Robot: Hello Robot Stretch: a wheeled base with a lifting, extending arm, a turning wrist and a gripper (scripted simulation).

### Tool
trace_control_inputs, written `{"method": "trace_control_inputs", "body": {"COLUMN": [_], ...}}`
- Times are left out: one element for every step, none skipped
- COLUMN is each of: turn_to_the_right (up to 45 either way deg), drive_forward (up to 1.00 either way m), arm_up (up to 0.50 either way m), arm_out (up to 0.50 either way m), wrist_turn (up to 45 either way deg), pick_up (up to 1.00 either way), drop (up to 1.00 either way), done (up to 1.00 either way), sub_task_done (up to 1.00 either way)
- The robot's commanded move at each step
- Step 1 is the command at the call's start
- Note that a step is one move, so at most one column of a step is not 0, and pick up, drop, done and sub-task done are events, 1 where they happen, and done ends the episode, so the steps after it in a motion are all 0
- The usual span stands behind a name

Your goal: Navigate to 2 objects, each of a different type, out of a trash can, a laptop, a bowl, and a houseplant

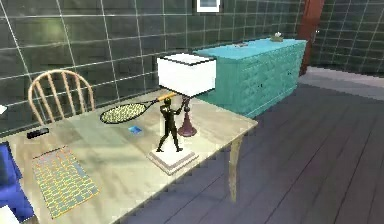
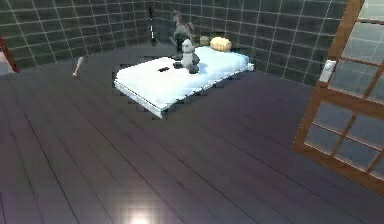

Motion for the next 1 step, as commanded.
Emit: {"method": "trace_control_inputs", "body": {"turn_to_the_right": [45.0], "drive_forward": [0.00], "arm_up": [0.00], "arm_out": [0.00], "wrist_turn": [0.0], "pick_up": [0.00], "drop": [0.00], "done": [0.00], "sub_task_done": [0.00]}}
